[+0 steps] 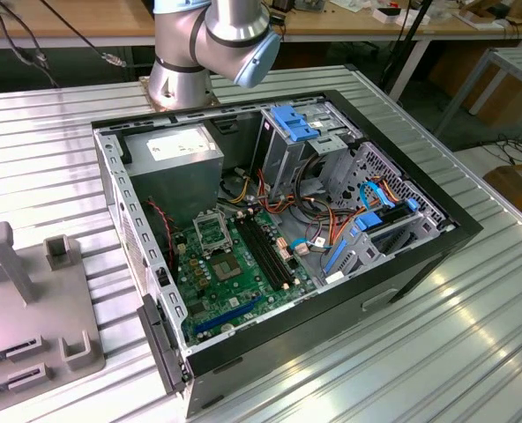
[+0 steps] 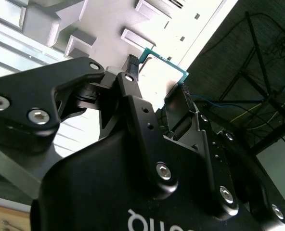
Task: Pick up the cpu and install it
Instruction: 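Pick up the cpu and move it towards the insertion slot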
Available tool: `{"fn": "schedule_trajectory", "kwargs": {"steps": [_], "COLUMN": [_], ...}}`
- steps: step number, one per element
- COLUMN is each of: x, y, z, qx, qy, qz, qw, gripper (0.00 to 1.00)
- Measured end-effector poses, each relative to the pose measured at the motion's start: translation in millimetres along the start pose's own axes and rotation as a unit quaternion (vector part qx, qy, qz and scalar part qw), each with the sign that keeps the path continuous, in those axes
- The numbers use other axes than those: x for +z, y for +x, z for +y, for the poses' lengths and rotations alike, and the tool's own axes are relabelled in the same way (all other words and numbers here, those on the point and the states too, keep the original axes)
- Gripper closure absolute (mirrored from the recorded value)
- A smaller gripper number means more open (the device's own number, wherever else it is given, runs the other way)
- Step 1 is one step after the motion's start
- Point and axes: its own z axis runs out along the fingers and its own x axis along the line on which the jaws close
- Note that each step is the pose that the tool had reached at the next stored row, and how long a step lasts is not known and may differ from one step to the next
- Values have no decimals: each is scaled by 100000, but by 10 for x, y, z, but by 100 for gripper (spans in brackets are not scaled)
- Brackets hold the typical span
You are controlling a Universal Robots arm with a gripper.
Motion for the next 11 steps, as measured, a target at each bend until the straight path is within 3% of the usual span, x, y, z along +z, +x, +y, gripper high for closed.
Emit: {"fn": "schedule_trajectory", "kwargs": {"steps": [11], "x": [-124], "y": [1], "z": [-2], "qx": [-2], "qy": [2], "qz": [0], "qw": [100000], "gripper": [53]}}
